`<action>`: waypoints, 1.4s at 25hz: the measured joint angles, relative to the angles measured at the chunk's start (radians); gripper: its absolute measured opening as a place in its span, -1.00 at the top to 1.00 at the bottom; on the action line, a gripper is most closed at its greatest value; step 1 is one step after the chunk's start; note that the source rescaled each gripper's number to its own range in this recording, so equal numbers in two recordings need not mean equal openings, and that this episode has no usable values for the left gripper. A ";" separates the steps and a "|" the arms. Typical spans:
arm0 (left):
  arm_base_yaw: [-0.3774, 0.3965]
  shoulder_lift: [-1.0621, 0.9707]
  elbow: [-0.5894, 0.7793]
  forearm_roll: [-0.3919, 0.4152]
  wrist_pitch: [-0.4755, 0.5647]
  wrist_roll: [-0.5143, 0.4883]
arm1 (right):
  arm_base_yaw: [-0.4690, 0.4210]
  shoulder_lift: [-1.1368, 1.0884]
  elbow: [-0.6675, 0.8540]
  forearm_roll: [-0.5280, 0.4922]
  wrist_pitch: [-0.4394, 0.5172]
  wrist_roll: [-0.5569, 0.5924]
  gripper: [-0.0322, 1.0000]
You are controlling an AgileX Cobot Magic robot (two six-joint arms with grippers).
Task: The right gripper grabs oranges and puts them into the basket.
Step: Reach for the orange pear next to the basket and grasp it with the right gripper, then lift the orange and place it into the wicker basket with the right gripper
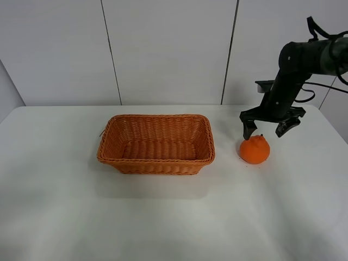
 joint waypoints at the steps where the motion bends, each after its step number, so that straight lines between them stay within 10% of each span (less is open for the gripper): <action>1: 0.000 0.000 0.000 0.000 0.000 0.000 | 0.000 0.010 0.000 0.003 -0.016 0.000 -1.00; 13: 0.000 0.000 0.000 0.000 0.000 0.000 | 0.000 0.155 -0.004 0.029 -0.112 0.000 -0.84; 20: 0.000 0.000 0.000 0.000 0.000 0.000 | 0.000 0.153 -0.045 0.032 -0.065 -0.012 0.94; 35: 0.000 0.000 0.000 0.000 0.000 0.000 | 0.000 0.006 -0.354 0.032 0.158 -0.023 0.93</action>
